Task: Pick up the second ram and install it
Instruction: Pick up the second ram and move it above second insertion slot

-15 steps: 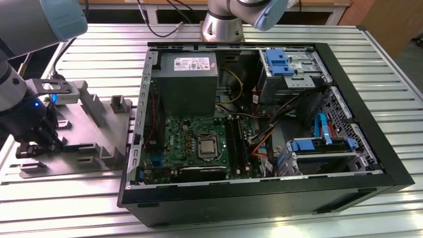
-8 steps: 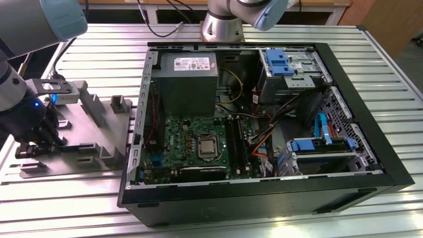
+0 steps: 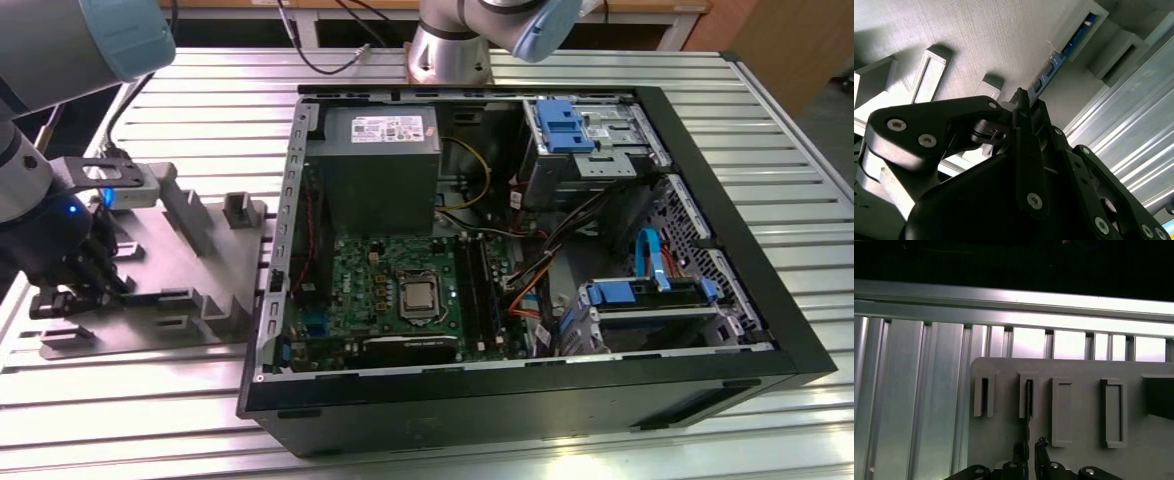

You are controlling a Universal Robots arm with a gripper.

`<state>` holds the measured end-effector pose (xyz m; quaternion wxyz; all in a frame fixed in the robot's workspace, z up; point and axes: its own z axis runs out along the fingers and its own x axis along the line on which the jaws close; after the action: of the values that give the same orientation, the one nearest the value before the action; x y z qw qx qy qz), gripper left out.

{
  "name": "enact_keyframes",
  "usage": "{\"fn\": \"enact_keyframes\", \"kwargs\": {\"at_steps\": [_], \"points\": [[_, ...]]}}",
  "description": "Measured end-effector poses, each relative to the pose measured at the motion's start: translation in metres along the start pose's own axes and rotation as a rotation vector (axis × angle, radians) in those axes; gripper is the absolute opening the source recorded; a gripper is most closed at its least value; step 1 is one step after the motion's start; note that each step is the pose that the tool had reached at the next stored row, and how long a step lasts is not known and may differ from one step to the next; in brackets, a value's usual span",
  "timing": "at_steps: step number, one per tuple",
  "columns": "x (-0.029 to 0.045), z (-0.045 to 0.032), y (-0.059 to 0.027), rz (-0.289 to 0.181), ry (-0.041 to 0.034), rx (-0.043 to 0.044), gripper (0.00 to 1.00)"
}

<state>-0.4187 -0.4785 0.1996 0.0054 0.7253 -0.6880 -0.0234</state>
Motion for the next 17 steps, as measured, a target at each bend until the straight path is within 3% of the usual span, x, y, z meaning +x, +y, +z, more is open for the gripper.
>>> {"fn": "enact_keyframes", "kwargs": {"at_steps": [17], "points": [[0.0021,-0.0008,-0.0038,0.000,0.0000,-0.0005,0.23]]}}
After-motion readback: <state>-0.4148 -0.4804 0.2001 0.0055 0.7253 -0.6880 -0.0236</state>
